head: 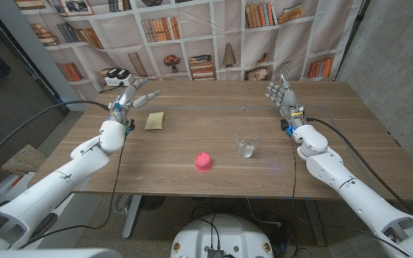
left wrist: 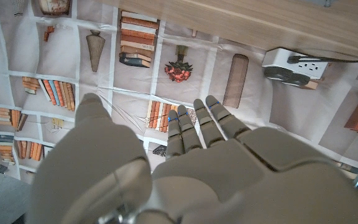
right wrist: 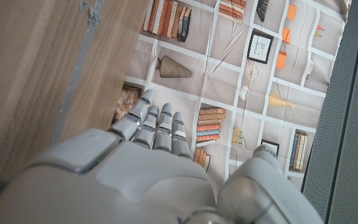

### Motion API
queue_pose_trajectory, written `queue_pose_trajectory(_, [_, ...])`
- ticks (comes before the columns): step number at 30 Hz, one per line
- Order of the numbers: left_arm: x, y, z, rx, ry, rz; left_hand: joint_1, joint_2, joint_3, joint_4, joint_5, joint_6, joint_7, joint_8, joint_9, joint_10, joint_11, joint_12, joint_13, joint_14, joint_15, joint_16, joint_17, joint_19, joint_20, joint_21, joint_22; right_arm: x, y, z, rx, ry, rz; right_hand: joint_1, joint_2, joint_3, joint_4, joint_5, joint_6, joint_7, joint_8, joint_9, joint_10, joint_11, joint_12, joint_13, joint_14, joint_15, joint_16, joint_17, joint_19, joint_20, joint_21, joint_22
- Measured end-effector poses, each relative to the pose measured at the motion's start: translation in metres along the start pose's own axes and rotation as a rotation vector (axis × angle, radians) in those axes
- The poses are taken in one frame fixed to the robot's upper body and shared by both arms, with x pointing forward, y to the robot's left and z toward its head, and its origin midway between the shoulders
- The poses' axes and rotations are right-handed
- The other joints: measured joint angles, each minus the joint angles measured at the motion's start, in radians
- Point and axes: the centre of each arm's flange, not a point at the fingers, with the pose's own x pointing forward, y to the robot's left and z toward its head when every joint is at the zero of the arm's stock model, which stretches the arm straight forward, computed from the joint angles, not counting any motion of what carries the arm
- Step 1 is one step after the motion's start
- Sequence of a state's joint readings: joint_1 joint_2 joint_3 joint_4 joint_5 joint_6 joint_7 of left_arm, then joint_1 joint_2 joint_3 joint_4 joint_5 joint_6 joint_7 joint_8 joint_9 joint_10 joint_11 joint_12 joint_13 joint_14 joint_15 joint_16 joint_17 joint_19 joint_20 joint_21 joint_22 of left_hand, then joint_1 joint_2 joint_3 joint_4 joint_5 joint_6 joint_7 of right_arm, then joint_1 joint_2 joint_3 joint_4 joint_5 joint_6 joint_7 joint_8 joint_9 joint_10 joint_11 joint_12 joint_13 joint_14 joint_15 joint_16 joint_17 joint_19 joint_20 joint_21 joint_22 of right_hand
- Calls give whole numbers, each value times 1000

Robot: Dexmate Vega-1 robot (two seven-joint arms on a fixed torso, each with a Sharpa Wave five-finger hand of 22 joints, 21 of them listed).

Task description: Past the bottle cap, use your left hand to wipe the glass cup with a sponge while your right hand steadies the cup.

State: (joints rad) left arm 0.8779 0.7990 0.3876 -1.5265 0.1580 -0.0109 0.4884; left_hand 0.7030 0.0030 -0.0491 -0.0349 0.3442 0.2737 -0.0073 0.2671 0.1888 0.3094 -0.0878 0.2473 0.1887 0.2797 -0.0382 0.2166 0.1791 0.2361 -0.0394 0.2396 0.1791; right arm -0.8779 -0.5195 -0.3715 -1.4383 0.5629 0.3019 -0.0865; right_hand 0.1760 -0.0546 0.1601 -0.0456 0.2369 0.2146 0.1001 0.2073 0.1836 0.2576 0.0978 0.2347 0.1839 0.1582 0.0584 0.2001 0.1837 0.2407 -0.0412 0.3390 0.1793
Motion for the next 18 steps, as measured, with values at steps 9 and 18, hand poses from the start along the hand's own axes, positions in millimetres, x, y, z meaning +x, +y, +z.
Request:
queue_pose_trajectory(9, [-7,-4,8,144,19,17,37,-10,0,-20,4,16,-16,-5,0,12,-12,-8,0,8,-3,-13,-3,-3,2,-8,0,-2,-3,5,10,-4,-12,0,0,0,0,0,0,0,0,0,0,0,0,0,4,-4,0,0,0,0,0,0])
queue_pose_trajectory(18, [-12,-4,9,254,51,25,66,0,1,-29,12,52,-41,-5,0,31,-43,-15,0,-6,-1,-21,0,-35,17,-23,0,-3,-5,4,17,7,-17,0,0,0,0,0,5,-5,0,0,6,-5,0,0,16,-12,0,0,20,-1,0,0])
